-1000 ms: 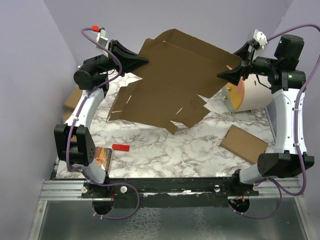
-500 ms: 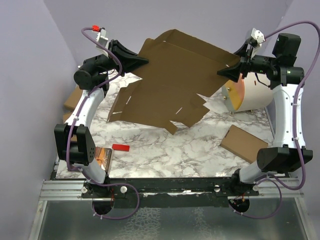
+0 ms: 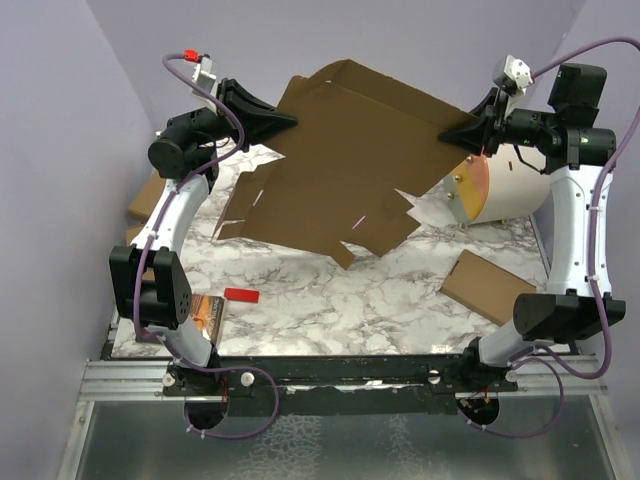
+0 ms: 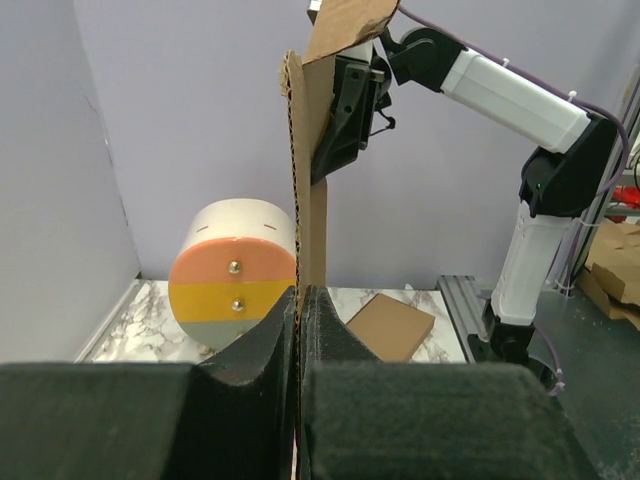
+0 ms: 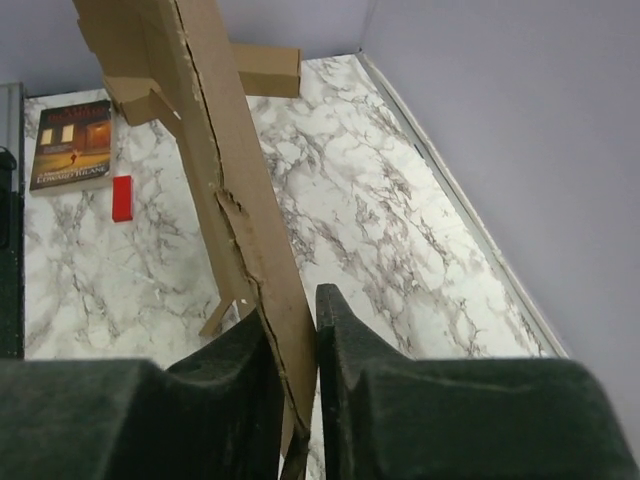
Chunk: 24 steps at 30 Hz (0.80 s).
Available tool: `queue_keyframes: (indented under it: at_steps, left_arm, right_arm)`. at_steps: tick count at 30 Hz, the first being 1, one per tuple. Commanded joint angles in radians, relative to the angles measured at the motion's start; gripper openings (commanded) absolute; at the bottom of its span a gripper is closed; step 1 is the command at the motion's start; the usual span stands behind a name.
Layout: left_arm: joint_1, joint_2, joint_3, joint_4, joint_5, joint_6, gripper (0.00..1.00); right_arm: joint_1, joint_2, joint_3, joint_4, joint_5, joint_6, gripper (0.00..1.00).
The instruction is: Fold the paper box
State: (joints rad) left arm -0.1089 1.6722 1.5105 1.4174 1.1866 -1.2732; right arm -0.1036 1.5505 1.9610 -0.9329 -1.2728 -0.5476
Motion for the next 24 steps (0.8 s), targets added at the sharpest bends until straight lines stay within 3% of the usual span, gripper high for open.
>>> queue_keyframes:
  at_steps: [1,4,10,13,16,21,24]
  left_arm:
    - [-0.006,0.003,0.035,0.043,-0.005,-0.014,0.0]
    - [-0.006,0.004,0.036,0.041,-0.008,-0.013,0.0]
    - [0.012,-0.01,0.025,-0.049,-0.035,0.045,0.02]
    - [0.061,-0.042,-0.005,-0.065,-0.103,0.048,0.27]
    - [0.127,-0.091,-0.05,-0.066,-0.165,0.045,0.44]
    - [0.234,-0.221,-0.225,-0.137,-0.253,0.116,0.58]
    - [0.268,-0.351,-0.363,-0.351,-0.303,0.308,0.69]
  right_arm:
    - [0.007,0.019,0.053,-0.092,-0.012,-0.071,0.12]
    - [0.007,0.016,0.067,-0.116,-0.006,-0.093,0.02]
    - [0.007,-0.013,0.07,-0.087,0.06,-0.033,0.01]
    - [0.007,-0.027,0.069,-0.084,0.116,-0.018,0.01]
    - [0.005,-0.046,0.065,-0.078,0.16,-0.012,0.01]
    - [0.004,-0.056,0.092,-0.085,0.171,0.039,0.01]
    - [0.004,-0.056,0.104,-0.091,0.192,0.053,0.01]
